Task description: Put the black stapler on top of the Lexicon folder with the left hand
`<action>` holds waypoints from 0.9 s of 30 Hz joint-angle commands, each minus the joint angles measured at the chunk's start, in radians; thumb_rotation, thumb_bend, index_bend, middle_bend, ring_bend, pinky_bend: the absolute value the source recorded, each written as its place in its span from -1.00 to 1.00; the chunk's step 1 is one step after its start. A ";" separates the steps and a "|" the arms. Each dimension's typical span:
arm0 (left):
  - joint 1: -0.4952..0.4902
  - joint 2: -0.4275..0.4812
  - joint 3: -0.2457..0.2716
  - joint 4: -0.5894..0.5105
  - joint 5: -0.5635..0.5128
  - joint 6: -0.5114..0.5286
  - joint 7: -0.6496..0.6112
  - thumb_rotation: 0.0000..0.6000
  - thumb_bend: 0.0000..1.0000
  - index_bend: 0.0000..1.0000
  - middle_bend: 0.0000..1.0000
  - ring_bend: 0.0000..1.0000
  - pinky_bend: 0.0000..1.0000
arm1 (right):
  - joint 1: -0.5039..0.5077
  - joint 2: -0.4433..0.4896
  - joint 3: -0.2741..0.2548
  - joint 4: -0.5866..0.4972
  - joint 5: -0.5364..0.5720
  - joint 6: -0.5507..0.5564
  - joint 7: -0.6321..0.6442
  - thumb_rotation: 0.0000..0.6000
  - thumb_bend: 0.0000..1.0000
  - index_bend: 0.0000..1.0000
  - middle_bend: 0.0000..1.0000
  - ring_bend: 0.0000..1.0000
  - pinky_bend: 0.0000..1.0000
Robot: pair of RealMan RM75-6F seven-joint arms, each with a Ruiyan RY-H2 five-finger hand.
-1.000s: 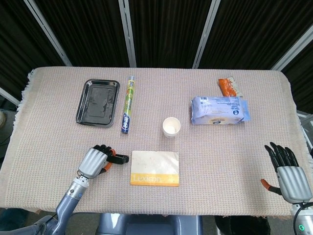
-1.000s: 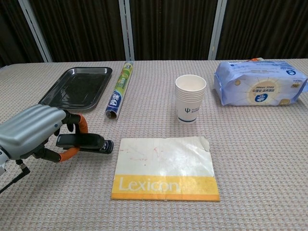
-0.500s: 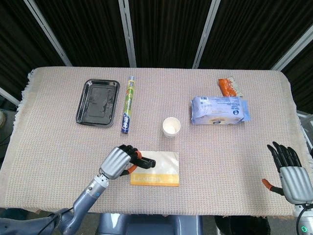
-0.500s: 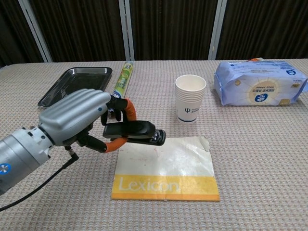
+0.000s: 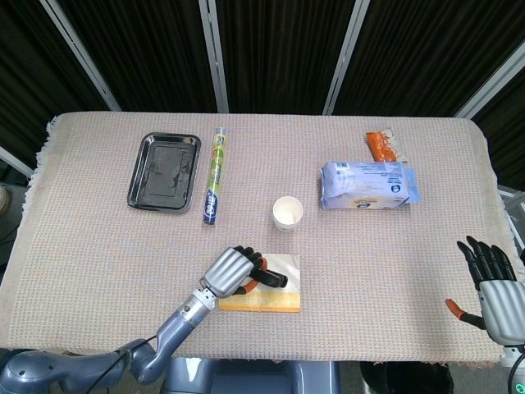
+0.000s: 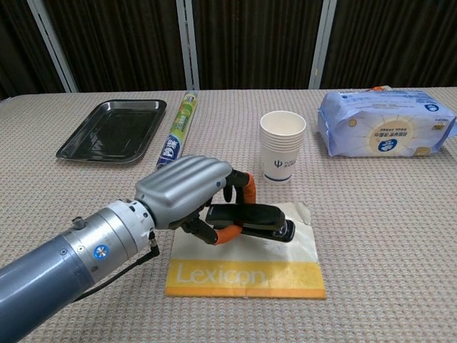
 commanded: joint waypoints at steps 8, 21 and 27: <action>-0.014 0.071 0.034 -0.093 -0.007 -0.024 0.008 1.00 -0.62 -0.65 -0.47 -0.52 -0.23 | -0.007 0.000 0.014 0.003 0.019 0.013 0.005 1.00 -0.75 -1.00 -1.00 -1.00 -1.00; 0.107 0.384 0.062 -0.359 0.001 0.164 0.167 1.00 -0.64 -0.97 -0.96 -0.94 -0.55 | -0.016 -0.013 0.027 0.006 0.026 0.037 -0.024 1.00 -0.75 -1.00 -1.00 -1.00 -1.00; 0.301 0.649 0.125 -0.518 -0.050 0.373 0.270 1.00 -0.62 -1.00 -1.00 -1.00 -0.77 | -0.018 -0.022 0.037 0.008 0.044 0.039 -0.047 1.00 -0.75 -1.00 -1.00 -1.00 -1.00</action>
